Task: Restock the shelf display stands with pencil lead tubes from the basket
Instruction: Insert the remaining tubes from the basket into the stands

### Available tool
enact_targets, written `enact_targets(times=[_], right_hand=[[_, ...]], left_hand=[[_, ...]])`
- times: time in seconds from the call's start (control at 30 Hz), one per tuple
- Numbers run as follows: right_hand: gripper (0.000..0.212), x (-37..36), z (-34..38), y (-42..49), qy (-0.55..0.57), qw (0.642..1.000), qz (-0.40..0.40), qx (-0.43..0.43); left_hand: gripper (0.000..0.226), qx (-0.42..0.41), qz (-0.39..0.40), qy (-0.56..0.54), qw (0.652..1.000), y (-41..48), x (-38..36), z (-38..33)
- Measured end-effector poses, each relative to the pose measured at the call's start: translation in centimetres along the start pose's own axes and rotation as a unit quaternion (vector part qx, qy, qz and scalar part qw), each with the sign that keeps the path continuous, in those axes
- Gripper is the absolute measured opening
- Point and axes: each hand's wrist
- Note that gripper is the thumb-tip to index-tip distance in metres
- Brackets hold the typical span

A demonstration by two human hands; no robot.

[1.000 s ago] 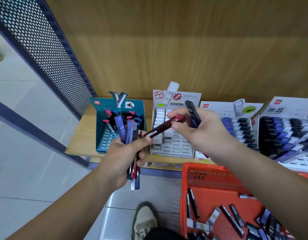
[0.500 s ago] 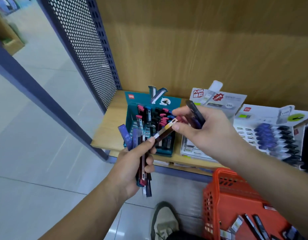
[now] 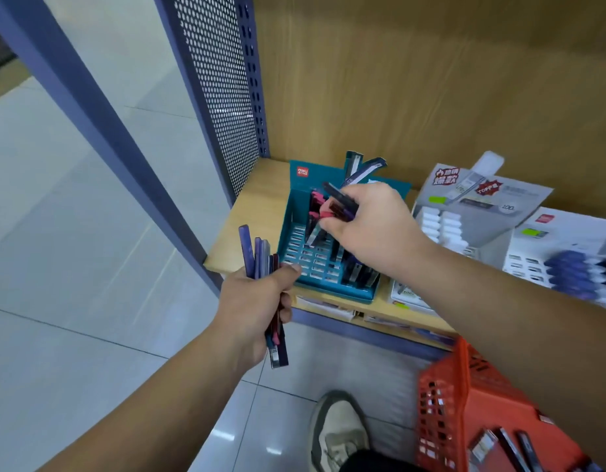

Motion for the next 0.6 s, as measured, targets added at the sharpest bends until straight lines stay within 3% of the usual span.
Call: enact_targets(times=[0.2, 0.37, 0.5, 0.6], right_hand=[[0.018, -1.2, -0.4, 0.8, -0.030, 0.999, -0.032, 0.016], [0.012, -2.1, 0.4, 0.7, -0.057, 0.998, -0.004, 0.016], [0.012, -1.9, 1.5, 0.6, 0.068, 0.997, -0.040, -0.026], [0.009, -1.6, 2.0, 0.4, 0.103, 0.992, -0.025, -0.072]], left_hand=[[0.019, -0.043, -0.006, 0.035, 0.998, 0.5, 0.4, 0.2], [0.016, -0.089, -0.026, 0.063, 0.994, 1.1, -0.5, -0.3], [0.026, -0.182, -0.088, 0.174, 0.964, 2.0, -0.6, -0.9], [0.033, -0.214, -0.095, 0.227, 0.945, 2.1, -0.9, -1.4]])
Point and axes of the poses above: each hand's wrist, its own y-axis towards the middle knuckle, its own x-axis out of the back of the hand, z = x × y, and after that the axes turned 15 degrees about y, right-handed
